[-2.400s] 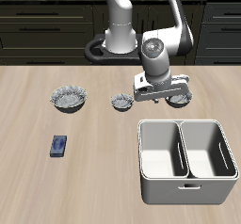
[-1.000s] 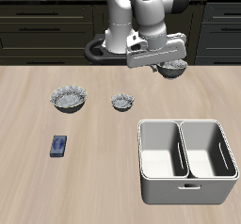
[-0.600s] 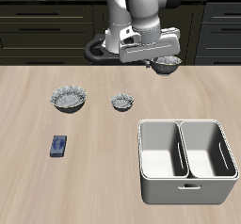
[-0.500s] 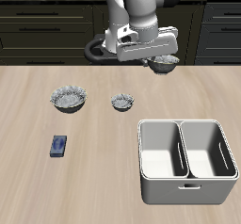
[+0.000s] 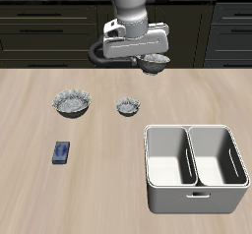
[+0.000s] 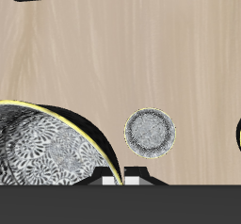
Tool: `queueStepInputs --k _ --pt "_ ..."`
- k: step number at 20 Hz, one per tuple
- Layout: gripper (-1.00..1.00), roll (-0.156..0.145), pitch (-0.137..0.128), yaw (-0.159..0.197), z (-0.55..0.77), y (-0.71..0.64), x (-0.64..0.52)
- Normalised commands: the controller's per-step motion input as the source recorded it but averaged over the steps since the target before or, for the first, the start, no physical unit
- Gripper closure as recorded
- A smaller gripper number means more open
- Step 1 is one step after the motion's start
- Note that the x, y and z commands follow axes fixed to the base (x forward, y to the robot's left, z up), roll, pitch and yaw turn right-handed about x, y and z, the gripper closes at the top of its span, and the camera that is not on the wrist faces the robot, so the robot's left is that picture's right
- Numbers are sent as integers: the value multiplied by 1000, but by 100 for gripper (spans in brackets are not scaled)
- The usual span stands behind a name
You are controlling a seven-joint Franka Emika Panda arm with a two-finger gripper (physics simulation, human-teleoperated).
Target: Stack the middle-sized bowl on the largest bowl and stack the smallest bowl on the middle-sized bowl
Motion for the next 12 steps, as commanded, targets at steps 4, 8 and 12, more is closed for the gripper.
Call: queueStepInputs --k 4,8,12 --pt "100 -55 -1 4 76 -571 88" --pt "100 -39 -18 -4 37 -389 8" --pt "100 -47 -20 21 -11 -505 4"
